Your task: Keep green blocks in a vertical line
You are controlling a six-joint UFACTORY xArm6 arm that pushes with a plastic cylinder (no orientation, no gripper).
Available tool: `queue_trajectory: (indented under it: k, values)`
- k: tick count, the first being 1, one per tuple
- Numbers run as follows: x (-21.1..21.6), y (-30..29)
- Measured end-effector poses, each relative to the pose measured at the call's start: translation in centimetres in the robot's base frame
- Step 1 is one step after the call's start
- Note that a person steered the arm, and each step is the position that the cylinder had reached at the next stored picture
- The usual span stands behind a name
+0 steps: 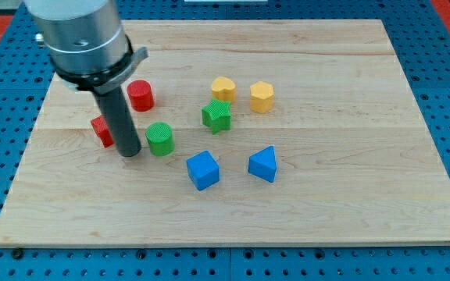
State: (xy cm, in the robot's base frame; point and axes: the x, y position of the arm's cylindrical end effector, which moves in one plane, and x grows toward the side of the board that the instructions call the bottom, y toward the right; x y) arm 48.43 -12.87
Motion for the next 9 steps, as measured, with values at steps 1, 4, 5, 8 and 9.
queue_trajectory:
  k: [1, 4, 5, 8, 9]
  values:
    - [-0.3, 4.0]
    - [0.3, 2.2]
    - [-3.6, 2.4]
    - [-2.3, 11.7]
    - [-4.7, 7.7]
